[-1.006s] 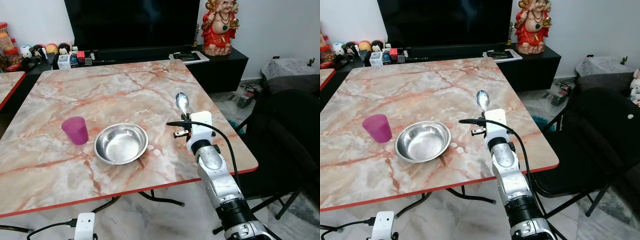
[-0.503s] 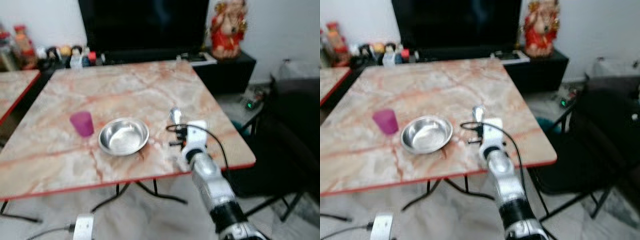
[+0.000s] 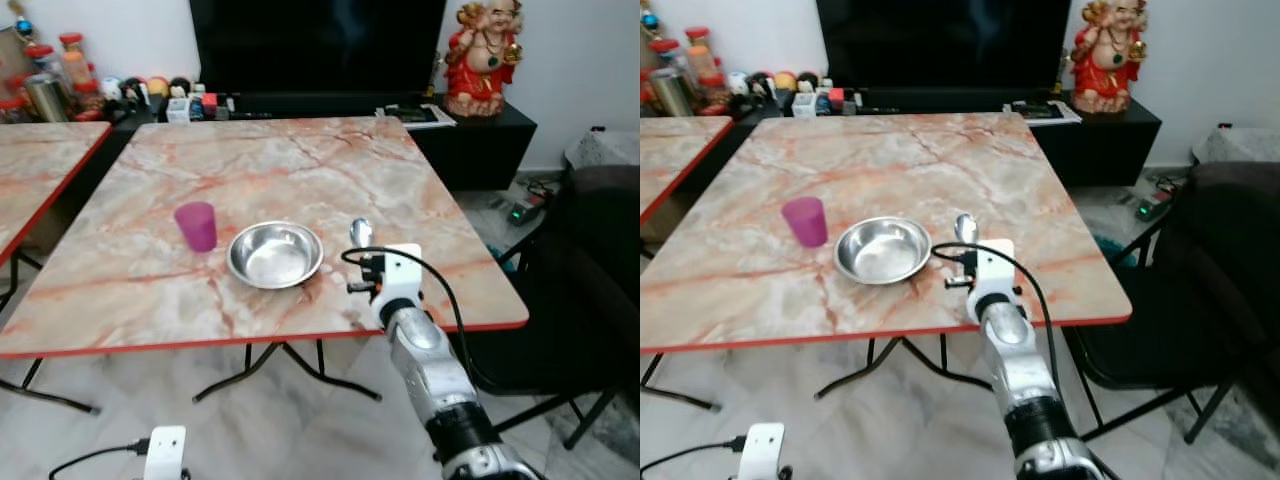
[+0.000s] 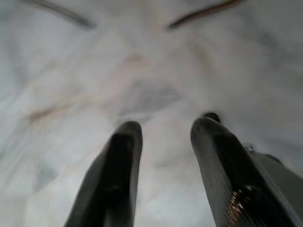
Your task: Setting the table
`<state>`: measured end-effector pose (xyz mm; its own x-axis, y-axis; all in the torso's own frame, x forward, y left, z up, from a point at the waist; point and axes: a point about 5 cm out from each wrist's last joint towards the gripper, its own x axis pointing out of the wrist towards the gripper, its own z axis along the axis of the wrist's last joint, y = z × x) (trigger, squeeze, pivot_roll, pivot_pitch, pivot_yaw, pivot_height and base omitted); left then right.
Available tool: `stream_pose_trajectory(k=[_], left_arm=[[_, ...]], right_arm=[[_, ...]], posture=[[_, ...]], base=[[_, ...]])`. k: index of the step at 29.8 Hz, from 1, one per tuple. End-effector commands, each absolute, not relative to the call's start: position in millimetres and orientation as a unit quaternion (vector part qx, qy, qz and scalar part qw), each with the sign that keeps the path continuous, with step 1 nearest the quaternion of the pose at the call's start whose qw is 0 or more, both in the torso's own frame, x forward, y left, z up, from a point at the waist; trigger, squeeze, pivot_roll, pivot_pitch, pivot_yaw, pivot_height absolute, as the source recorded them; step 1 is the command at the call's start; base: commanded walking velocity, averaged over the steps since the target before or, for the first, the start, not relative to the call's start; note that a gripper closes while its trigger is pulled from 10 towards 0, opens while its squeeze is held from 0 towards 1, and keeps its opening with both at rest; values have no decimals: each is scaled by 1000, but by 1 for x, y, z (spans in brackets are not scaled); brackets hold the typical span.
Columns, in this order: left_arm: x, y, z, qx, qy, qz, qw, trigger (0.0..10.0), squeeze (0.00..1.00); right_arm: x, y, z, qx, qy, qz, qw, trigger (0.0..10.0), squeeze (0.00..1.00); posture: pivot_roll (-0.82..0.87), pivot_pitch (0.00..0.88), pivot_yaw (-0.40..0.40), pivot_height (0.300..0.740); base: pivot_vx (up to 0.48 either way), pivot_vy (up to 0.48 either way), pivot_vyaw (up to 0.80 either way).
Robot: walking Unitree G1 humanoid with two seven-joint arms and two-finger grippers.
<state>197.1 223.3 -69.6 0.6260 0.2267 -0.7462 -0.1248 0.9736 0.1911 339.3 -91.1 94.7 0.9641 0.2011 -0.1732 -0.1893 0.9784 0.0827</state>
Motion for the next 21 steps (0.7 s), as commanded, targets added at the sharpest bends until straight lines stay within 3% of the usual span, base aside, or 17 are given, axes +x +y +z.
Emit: stream_pose_trajectory(k=[1,17,21], left_arm=[[180,223,-79,60,453,96,885,10000,0],[184,221,-77,45,440,90,893,10000,0],[185,220,-77,45,439,90,893,10000,0]], right_arm=[[338,-88,92,36,97,102,989,10000,0],[345,-106,99,47,76,23,996,10000,0],[346,-110,106,58,50,15,997,10000,0]], posture=[[-40,0,20,740],[-38,0,22,740],[-43,0,22,740]], base=[[0,0,0],[0,0,0],[0,0,-800]])
